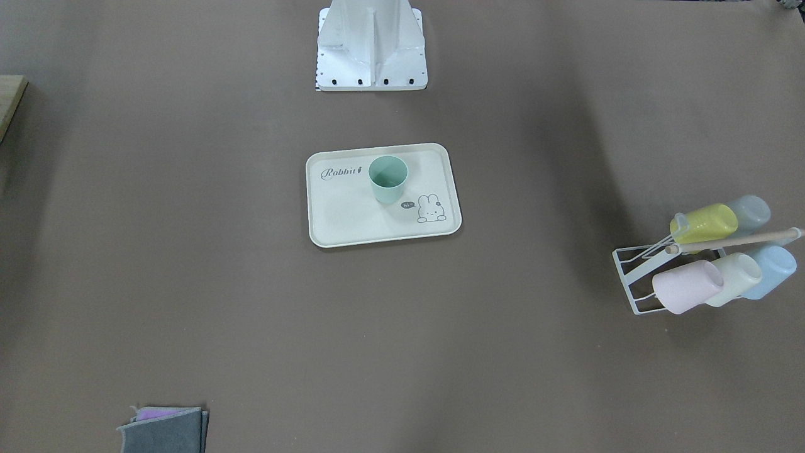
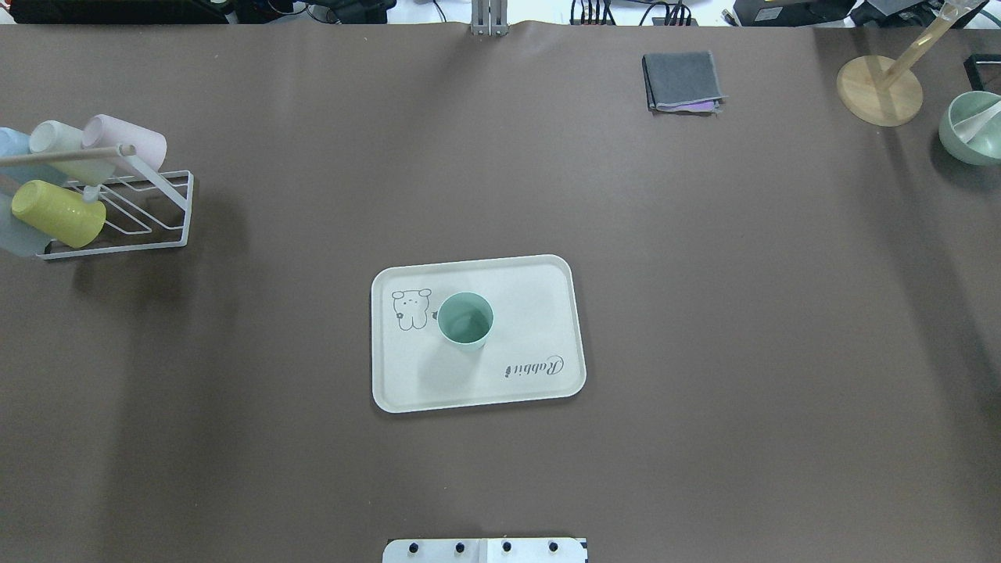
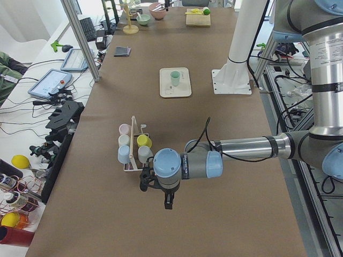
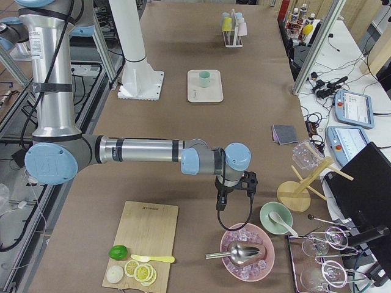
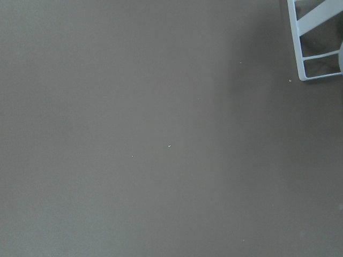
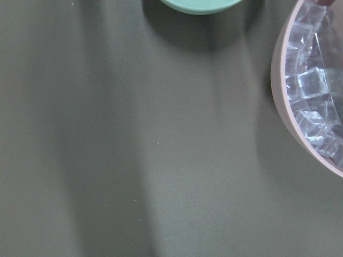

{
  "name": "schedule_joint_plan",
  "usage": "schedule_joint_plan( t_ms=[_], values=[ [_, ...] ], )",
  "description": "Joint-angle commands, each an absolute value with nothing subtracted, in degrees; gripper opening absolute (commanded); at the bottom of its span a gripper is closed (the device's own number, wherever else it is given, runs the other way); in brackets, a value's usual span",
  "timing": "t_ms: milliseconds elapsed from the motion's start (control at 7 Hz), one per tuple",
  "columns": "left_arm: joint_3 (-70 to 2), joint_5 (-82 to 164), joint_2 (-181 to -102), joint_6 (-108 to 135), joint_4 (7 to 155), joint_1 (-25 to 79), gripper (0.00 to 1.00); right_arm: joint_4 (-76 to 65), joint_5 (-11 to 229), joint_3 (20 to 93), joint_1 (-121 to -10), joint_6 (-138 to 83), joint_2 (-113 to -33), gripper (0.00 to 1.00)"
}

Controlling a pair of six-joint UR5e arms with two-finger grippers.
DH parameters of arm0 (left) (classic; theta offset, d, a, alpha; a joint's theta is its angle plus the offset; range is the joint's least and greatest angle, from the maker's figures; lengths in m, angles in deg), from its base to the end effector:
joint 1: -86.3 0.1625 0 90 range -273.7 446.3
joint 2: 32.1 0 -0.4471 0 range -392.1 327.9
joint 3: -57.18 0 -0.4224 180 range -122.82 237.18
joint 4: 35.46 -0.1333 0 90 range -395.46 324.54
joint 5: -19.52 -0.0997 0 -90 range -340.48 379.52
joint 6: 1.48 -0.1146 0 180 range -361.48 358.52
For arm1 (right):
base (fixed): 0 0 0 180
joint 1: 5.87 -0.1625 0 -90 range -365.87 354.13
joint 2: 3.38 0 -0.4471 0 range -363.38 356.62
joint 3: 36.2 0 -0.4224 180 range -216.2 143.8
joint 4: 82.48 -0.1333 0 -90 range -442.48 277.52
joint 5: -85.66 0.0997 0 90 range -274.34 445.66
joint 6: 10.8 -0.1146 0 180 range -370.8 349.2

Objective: Pick up and place green cup on tray

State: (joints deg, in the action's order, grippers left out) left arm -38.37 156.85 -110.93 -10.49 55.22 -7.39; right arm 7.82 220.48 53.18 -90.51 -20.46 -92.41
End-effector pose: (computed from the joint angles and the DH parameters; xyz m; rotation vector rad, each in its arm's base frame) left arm -0.0764 -0.4224 0.7285 0.0105 0.8295 0.0519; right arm 0.0028 -0.5323 0.6882 -0.1014 -0.7758 0.0708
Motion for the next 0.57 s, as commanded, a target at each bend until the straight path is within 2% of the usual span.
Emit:
schedule_joint_plan(
  t_ms=[0, 429],
  values=[
    [-38.36, 156.72, -110.85, -10.45, 55.07, -7.39, 0.99, 7.78, 220.48, 53.18, -90.51, -20.46, -92.41, 1.00],
    [-37.66, 156.02, -110.85, -10.53, 55.15, -7.39, 0.99, 7.87, 220.48, 53.18, -90.51, -20.46, -92.41, 1.00]
  ],
)
